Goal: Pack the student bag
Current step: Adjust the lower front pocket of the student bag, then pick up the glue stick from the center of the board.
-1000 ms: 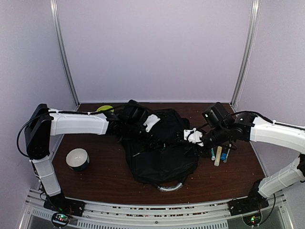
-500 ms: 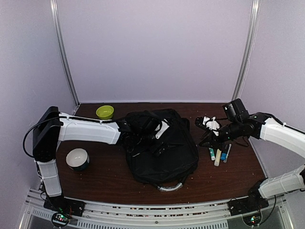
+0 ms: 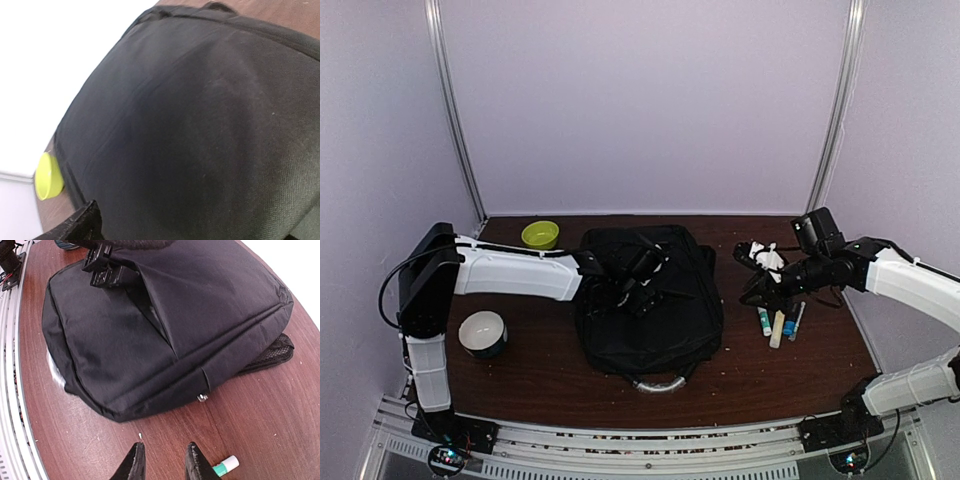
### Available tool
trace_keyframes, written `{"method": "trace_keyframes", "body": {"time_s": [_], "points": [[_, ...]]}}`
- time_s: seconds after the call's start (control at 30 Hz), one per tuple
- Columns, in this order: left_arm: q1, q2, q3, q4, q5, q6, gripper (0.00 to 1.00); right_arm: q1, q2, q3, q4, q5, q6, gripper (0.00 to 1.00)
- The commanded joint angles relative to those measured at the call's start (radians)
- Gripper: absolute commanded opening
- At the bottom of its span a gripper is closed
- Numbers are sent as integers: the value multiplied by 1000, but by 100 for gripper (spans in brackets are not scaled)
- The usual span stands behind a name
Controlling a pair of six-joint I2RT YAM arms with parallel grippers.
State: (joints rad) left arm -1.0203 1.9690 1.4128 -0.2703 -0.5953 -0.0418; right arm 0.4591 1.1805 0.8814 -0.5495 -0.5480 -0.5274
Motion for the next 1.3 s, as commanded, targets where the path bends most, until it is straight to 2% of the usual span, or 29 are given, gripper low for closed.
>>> {"method": "trace_keyframes", "body": {"time_s": [0.0,0.13,0.23,0.43,0.73,0.97,1.27], "points": [[20,-34,8,-12,-128,-22,91,-19,-16,-3,3,52,16,29],[12,-107,-66,68,76,54,94,-51,-23,16,-50,176,4,28],[6,-163,-118,106,155,79,97,-86,-21,24,-96,264,-3,28],[5,-249,-155,97,245,74,98,-168,58,74,-216,395,27,29],[6,-308,-191,111,208,-11,98,-243,278,147,-302,436,122,31],[8,-304,-177,100,202,-81,98,-241,372,177,-326,363,115,34],[8,-319,-152,54,150,-86,98,-221,461,265,-367,276,67,35]]}}
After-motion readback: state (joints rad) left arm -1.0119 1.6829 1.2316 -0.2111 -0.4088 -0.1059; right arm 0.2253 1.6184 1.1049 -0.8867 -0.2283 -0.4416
